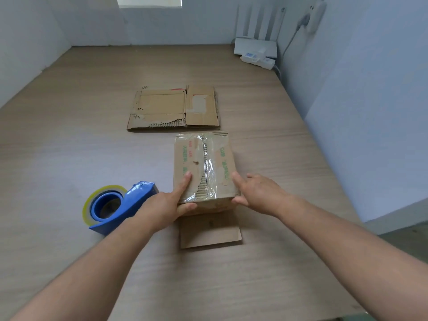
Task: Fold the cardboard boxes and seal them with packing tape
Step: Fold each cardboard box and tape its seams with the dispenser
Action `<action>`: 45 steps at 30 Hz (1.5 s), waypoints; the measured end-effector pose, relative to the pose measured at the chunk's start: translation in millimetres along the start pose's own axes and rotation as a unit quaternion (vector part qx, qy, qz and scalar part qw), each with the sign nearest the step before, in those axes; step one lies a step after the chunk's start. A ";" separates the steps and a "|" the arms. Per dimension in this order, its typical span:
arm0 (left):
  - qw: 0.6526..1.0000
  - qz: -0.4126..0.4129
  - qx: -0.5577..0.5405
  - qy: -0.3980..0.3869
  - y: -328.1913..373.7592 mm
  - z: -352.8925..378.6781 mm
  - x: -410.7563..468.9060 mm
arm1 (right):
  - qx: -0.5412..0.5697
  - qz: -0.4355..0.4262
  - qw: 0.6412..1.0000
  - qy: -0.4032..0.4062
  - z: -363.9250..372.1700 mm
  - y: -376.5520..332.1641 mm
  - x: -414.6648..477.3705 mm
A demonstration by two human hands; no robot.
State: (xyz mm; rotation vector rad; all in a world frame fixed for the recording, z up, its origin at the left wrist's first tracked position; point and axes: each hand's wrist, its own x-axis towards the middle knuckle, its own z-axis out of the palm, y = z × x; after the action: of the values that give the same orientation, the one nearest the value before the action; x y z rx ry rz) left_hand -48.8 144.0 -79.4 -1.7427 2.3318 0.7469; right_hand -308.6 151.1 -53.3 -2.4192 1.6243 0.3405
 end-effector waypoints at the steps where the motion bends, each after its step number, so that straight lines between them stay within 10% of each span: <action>1: 1.000 0.005 -0.013 -0.014 -1.8 -3.2 0.6 | 0.008 -0.008 1.000 -0.010 -1.3 2.7 -0.1; 10: 0.990 0.062 0.064 -0.106 -18.5 -32.5 6.7 | -0.106 -0.051 0.992 -0.046 -35.0 18.9 2.0; 33: 0.976 0.008 0.215 0.044 0.7 -5.0 10.7 | -0.178 -0.124 0.969 0.122 -14.5 1.3 2.8; 41: 0.964 -0.063 -0.258 0.023 -14.4 14.4 -35.0 | -0.149 -0.069 0.981 0.099 -5.9 -7.9 4.7; 45: 0.956 -0.040 -0.283 0.061 -0.1 34.8 -56.6 | -0.149 -0.065 0.982 0.094 -5.6 -9.3 5.7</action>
State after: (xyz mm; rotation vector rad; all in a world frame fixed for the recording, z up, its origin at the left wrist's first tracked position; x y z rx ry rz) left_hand -36.9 208.9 -87.5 -2.1330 2.2442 1.4417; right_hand -297.5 147.8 -49.3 -2.8445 1.5724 0.3653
